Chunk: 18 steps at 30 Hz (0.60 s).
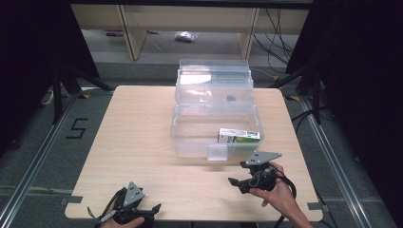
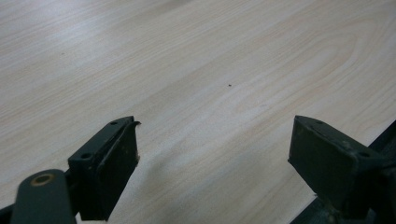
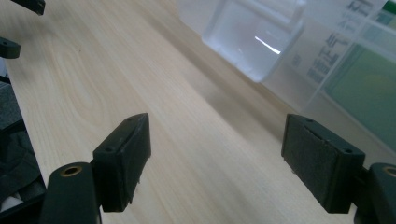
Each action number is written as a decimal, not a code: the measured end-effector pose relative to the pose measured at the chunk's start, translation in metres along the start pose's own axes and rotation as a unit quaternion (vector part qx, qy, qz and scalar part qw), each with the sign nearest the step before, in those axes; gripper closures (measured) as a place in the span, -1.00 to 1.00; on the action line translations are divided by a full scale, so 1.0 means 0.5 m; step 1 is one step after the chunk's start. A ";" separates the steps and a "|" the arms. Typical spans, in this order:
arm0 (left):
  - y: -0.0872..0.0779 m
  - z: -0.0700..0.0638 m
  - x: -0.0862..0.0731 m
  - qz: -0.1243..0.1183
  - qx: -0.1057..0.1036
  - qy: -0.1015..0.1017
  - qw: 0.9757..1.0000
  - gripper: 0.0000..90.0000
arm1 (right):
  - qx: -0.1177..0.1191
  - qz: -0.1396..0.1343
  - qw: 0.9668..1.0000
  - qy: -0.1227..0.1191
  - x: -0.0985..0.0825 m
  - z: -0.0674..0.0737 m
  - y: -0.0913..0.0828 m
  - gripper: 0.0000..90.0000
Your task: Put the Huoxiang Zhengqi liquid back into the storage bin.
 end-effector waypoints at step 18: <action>-0.001 -0.009 0.002 -0.005 0.014 0.007 1.000 -0.67 | -0.003 0.008 1.000 0.024 -0.053 0.023 0.003 -0.46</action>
Point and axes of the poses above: each handheld gripper's, and its own axes: y roughly forward along the jaws, x roughly out of its top, z roughly to its left, the point moved 1 cm from there along y, roughly forward along the jaws, and after that the axes turned 5 degrees about -x, right-handed, at the moved point
